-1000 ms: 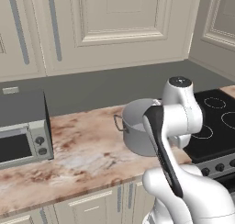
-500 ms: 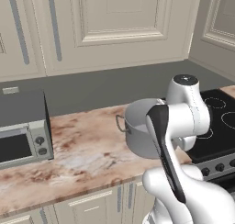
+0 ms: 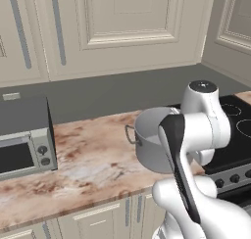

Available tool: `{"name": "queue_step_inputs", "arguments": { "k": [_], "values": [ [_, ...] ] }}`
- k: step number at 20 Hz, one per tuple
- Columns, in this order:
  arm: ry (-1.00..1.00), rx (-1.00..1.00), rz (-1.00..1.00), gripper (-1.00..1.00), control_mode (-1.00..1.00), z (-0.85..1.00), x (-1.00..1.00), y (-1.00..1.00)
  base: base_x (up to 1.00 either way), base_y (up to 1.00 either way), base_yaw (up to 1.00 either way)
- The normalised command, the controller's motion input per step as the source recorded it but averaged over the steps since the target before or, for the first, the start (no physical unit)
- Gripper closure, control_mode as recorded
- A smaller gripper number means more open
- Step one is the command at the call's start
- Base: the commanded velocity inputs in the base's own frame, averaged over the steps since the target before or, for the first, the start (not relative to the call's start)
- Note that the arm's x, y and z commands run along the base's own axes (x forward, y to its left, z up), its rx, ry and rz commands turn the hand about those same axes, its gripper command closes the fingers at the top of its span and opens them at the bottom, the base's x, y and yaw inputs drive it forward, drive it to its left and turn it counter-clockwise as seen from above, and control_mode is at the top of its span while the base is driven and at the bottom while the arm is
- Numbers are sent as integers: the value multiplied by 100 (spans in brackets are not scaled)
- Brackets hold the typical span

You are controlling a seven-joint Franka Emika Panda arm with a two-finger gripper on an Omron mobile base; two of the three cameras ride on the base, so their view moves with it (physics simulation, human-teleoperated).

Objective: Pick the kettle from the cabinet and place it on a stove burner. Then pick the pot from the counter and place it on another stove burner. Finally, turn both burners on.

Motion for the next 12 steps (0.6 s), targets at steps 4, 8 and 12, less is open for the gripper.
{"name": "queue_step_inputs", "arguments": {
  "k": [4,8,12],
  "values": [
    [1,1,0,100,-100,0,0,-4,0,0,0],
    [0,2,0,100,-100,0,0,-11,0,0,0],
    [0,2,0,100,-100,0,0,-13,0,0,0]
  ]
}}
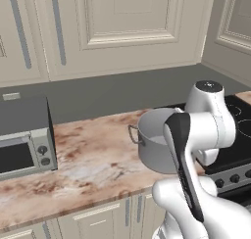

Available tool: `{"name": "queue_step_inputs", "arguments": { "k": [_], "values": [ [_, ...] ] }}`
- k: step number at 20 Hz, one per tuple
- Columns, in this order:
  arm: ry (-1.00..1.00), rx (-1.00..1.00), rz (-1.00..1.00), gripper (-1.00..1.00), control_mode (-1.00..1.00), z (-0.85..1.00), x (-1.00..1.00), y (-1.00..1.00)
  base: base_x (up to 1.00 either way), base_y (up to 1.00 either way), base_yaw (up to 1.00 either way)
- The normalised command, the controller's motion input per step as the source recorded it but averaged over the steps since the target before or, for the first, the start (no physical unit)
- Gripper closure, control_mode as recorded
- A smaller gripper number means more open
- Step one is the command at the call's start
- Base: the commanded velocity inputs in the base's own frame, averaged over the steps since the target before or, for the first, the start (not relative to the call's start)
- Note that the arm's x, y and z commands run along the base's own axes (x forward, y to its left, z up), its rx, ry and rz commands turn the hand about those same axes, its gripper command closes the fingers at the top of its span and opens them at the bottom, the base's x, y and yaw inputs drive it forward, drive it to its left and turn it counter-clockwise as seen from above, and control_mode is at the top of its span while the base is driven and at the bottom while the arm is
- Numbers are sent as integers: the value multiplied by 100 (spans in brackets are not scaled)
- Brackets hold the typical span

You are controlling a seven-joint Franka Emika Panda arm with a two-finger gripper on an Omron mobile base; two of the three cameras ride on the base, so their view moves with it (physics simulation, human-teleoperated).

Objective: Pick the kettle from the cabinet and place it on a stove burner. Then pick the pot from the counter and place it on another stove burner. Finally, turn both burners on.

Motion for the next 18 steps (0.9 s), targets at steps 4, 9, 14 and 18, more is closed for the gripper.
{"name": "queue_step_inputs", "arguments": {
  "k": [4,9,14,18],
  "values": [
    [0,1,0,100,-100,0,0,-10,0,0,0],
    [0,0,0,100,-100,0,-1,-8,0,0,0],
    [0,0,0,100,-100,0,0,-6,0,0,0],
    [0,0,-2,100,-100,0,0,-11,0,0,0]
  ]
}}
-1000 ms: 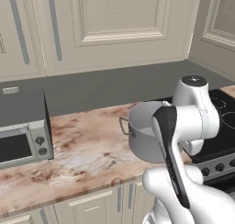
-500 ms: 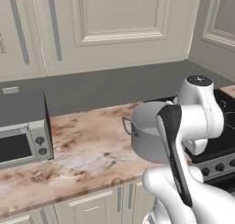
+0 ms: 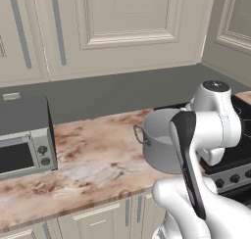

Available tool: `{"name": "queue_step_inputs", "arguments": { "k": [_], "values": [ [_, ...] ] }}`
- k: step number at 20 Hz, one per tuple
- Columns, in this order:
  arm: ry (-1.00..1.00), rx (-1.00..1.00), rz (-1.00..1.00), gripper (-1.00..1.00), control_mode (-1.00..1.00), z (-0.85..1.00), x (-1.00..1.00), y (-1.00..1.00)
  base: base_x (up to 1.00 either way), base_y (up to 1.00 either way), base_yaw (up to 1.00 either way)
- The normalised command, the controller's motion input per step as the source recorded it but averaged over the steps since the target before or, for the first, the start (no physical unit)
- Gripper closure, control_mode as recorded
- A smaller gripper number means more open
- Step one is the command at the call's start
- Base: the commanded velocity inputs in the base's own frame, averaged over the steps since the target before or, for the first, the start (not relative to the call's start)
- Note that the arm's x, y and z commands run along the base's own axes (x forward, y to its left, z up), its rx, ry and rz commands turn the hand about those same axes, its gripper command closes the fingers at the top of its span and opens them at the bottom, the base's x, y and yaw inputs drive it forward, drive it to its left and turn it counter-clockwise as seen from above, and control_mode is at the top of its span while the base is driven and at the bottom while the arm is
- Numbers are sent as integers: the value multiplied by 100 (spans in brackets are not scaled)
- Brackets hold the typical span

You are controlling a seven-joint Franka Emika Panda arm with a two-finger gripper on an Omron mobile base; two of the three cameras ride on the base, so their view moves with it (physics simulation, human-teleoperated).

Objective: Pick the kettle from the cabinet and place it on a stove burner. Then pick the pot from the counter and place it on another stove burner. Finally, turn both burners on.

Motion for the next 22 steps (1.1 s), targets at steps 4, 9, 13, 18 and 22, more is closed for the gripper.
{"name": "queue_step_inputs", "arguments": {
  "k": [4,9,13,18,22],
  "values": [
    [0,0,-4,100,-100,0,0,-12,0,0,0],
    [0,0,-7,100,-100,0,0,-15,0,0,0],
    [0,0,-10,100,-100,0,3,-21,0,0,0],
    [0,0,-11,100,-100,-1,7,-26,0,0,0],
    [0,0,-12,100,-100,-2,11,-27,0,0,0]
  ]
}}
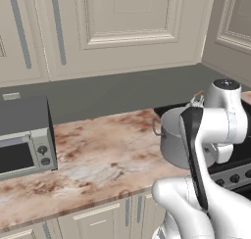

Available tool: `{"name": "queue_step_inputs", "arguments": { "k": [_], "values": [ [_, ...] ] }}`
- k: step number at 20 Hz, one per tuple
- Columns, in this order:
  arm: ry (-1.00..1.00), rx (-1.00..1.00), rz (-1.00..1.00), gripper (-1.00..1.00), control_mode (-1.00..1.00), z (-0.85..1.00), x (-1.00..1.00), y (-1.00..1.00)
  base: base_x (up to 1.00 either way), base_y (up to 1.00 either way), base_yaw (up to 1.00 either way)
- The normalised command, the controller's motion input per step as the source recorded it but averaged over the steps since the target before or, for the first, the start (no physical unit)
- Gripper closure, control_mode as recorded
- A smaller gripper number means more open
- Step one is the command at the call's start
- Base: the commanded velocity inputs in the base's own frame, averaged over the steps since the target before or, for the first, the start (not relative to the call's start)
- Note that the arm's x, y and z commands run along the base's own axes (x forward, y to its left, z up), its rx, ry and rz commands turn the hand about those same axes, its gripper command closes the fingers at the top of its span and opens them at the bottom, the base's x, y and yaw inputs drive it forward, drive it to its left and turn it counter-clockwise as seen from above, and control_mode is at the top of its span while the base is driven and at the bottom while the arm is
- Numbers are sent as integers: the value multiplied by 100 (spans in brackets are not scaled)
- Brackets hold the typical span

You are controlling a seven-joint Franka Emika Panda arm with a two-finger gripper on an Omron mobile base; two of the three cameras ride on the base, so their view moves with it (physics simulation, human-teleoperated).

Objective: Pick the kettle from the cabinet and place it on a stove burner. Then pick the pot from the counter and place it on another stove burner. Finally, turn both burners on.

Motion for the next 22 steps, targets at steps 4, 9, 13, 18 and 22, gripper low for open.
{"name": "queue_step_inputs", "arguments": {
  "k": [4,9,13,18,22],
  "values": [
    [0,0,-14,100,-100,-5,13,-26,0,0,0],
    [0,0,-14,100,-100,-8,20,-27,0,0,0],
    [1,0,-13,100,-100,-10,12,-28,0,0,0],
    [2,0,-3,100,-100,-7,15,-11,0,0,0],
    [0,0,0,100,-100,-7,25,0,0,0,0]
  ]
}}
